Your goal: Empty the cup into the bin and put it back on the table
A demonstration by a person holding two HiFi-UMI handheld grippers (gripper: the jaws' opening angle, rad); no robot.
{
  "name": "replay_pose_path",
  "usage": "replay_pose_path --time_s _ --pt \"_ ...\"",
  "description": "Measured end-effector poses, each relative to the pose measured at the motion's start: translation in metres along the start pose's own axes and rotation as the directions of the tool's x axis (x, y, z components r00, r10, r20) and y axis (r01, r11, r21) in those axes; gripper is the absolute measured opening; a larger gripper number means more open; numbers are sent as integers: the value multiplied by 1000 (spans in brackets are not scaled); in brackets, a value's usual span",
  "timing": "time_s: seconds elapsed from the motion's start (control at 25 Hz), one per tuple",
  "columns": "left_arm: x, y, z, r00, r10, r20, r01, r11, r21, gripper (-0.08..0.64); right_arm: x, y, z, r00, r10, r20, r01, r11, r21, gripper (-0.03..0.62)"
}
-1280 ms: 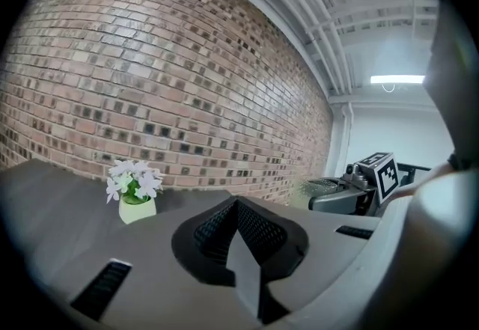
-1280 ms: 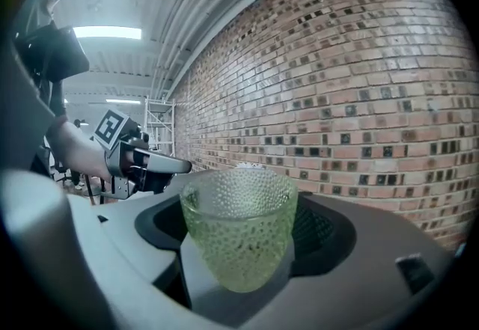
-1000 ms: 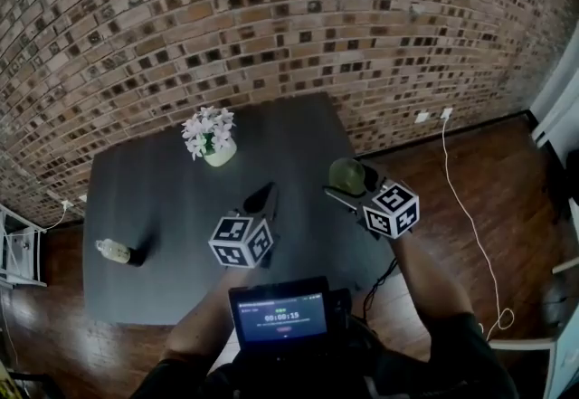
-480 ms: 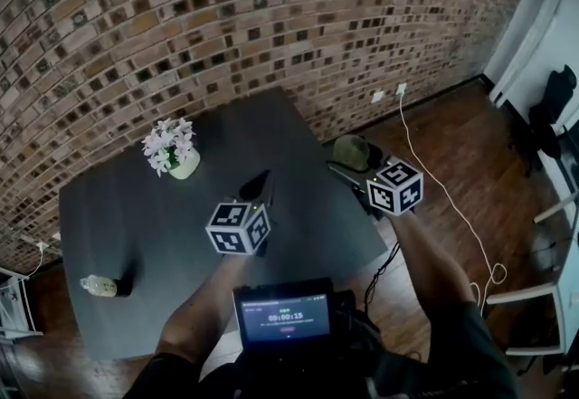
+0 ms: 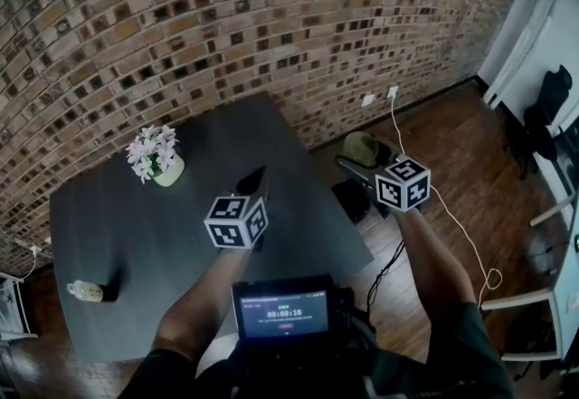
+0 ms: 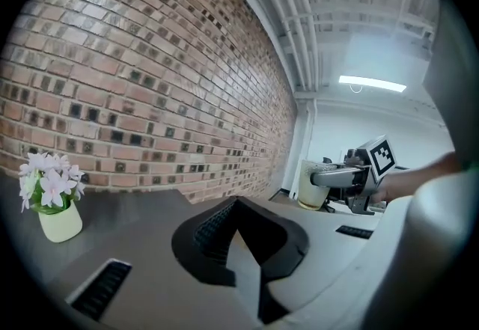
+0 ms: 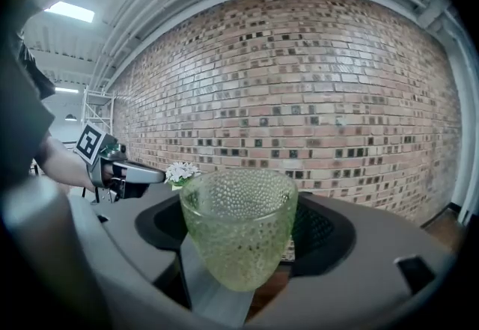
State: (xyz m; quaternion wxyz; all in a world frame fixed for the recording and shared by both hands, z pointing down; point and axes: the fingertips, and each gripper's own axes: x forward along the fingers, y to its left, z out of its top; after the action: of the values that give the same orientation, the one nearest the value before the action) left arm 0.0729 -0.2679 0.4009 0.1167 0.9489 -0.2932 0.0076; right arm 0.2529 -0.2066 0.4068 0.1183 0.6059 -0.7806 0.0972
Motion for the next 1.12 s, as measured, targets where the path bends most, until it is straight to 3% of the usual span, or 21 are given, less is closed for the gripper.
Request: replay_pose_path --time_s 0.68,0.84,1.12 --pt "107 -59 -7 996 90 -11 -90 996 17 3 -8 -145 -16 999 33 -33 -33 999 -20 394" --pt "122 -69 -5 995 97 8 -97 995 -24 3 -11 -170 -17 998 29 -47 -31 999 -41 394" --pt "144 -87 -8 993 115 5 -115 993 27 3 -13 -211 -20 994 -15 -110 -4 985 -174 394"
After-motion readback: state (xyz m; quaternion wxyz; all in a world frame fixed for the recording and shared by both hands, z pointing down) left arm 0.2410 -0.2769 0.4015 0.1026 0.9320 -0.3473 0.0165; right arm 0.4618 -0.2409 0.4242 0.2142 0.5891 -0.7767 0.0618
